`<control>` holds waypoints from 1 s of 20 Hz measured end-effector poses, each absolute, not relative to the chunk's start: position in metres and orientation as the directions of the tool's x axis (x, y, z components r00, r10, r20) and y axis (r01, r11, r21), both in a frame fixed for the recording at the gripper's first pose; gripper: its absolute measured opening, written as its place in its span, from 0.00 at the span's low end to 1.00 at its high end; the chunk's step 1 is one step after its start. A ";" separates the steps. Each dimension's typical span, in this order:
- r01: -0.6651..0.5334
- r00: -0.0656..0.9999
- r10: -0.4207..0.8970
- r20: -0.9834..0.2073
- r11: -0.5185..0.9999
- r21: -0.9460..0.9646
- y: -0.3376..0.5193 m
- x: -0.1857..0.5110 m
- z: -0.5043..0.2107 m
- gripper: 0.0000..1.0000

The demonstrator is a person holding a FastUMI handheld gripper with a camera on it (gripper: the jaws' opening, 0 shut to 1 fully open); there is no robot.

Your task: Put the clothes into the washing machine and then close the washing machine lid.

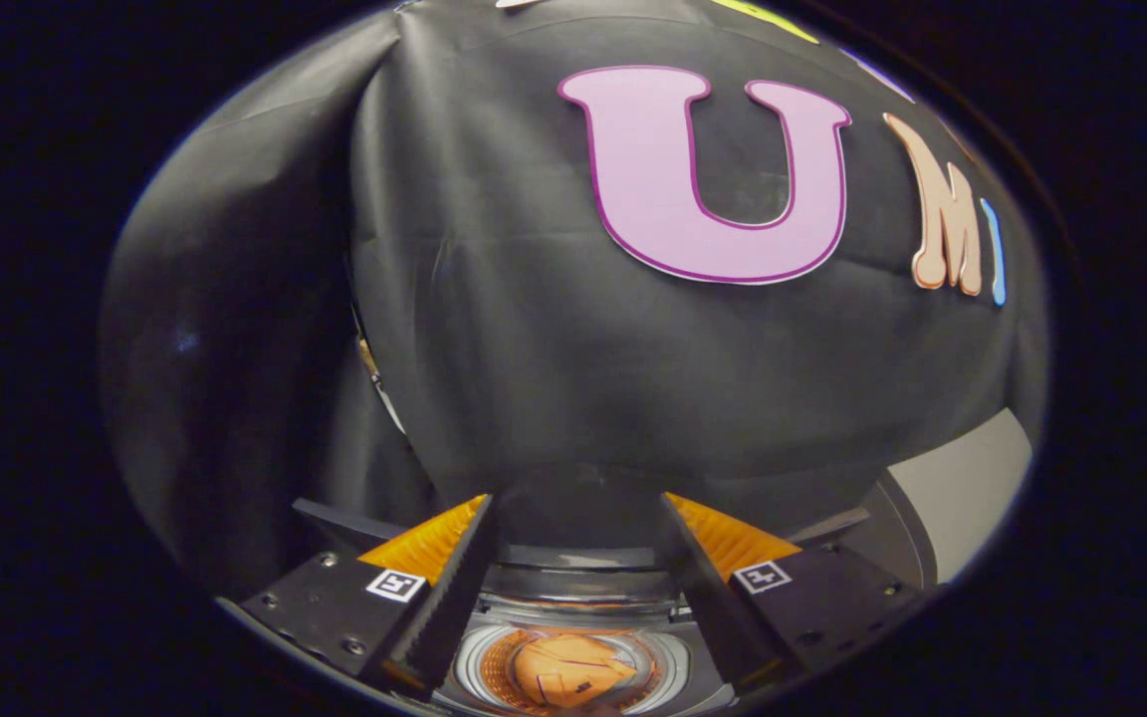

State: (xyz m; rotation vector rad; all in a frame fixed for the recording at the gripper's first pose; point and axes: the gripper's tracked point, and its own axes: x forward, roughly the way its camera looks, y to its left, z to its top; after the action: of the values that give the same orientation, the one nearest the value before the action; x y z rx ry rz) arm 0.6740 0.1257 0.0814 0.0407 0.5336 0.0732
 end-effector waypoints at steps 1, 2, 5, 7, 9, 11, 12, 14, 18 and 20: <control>-0.062 0.859 0.084 -0.506 0.996 0.060 0.126 0.674 0.081 0.97; -0.064 0.858 0.086 -0.507 0.996 0.060 0.126 0.675 0.080 0.97; -0.075 0.853 0.099 -0.512 0.995 0.067 0.125 0.676 0.080 0.97; -0.081 0.848 0.107 -0.519 0.994 0.072 0.125 0.676 0.077 0.97; -0.085 0.847 0.110 -0.520 0.994 0.072 0.125 0.678 0.076 0.97; -0.085 0.849 0.110 -0.518 0.994 0.073 0.124 0.679 0.076 0.97; -0.084 0.848 0.109 -0.518 0.994 0.073 0.124 0.678 0.076 0.97; -0.088 0.846 0.111 -0.521 0.994 0.070 0.122 0.678 0.075 0.97; -0.098 0.842 0.126 -0.525 0.992 0.082 0.123 0.679 0.073 0.97; -0.095 0.836 0.129 -0.533 0.991 0.090 0.122 0.679 0.073 0.97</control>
State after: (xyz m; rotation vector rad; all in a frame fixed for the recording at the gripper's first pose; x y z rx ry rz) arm 0.6792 0.1224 0.0729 0.0602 0.5687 0.1187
